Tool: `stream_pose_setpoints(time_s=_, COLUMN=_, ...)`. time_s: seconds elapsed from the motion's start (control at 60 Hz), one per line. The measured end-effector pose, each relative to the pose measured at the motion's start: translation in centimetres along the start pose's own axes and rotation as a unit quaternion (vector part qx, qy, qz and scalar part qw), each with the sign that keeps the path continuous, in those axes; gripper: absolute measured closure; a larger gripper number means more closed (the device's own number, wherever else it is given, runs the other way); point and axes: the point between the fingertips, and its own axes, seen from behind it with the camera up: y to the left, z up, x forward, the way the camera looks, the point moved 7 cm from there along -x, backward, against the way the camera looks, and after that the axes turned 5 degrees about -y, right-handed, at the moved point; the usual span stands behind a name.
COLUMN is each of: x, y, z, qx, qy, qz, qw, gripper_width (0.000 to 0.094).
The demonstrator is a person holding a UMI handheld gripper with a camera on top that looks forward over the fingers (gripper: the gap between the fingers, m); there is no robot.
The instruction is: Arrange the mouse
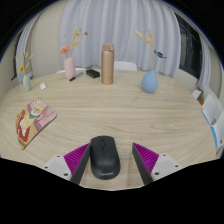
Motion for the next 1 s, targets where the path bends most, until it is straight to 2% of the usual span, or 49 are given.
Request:
stream_pose_setpoints(time_s=0.05, x=0.3, y=0.1, z=0.1, qx=0.001, qy=0.002, qz=0.004, qw=1.0, gripper_width=0.0083)
stream_pose_setpoints(time_s=0.1, x=0.5, y=0.4, z=0.2, qx=0.008, qy=0.004, qz=0.011, qw=1.0, gripper_width=0.0155)
stream_pose_setpoints(time_s=0.133, x=0.5, y=0.9, z=0.1, qx=0.015, qy=0.009, qz=0.022, qw=1.0, gripper_width=0.0242)
stream_pose_setpoints(time_s=0.15, x=0.6, y=0.9, z=0.1, qx=0.015, qy=0.007, qz=0.024, qw=1.0, gripper_width=0.0304)
stream_pose_setpoints(time_s=0.167, x=0.6, y=0.9, z=0.1, qx=0.012, qy=0.007, qz=0.024, qw=1.0, gripper_width=0.0416)
stream_pose_setpoints(time_s=0.183, x=0.6, y=0.7, z=0.1, qx=0.007, qy=0.009, qz=0.019, qw=1.0, gripper_width=0.0465)
stream_pose_setpoints(time_s=0.35, x=0.5, y=0.8, z=0.4, qx=0.013, qy=0.019, qz=-0.003, qw=1.0, gripper_width=0.0572)
stream_pose_setpoints(time_s=0.417, x=0.3, y=0.7, z=0.8, qx=0.016, qy=0.024, qz=-0.016, qw=0.999, gripper_width=0.0578)
stream_pose_setpoints(time_s=0.583, x=-1.4, y=4.1, z=6.0, qx=0.01, qy=-0.008, qz=0.006, qw=1.0, gripper_width=0.0578)
stream_pose_setpoints(time_s=0.8, x=-3.8, y=15.5, z=14.9, qx=0.016, qy=-0.057, qz=0.07, qw=0.996, gripper_width=0.058)
stream_pose_setpoints(time_s=1.0, x=-2.0, y=26.7, z=16.1, qx=0.016, qy=-0.066, qz=0.086, qw=0.994, gripper_width=0.0581)
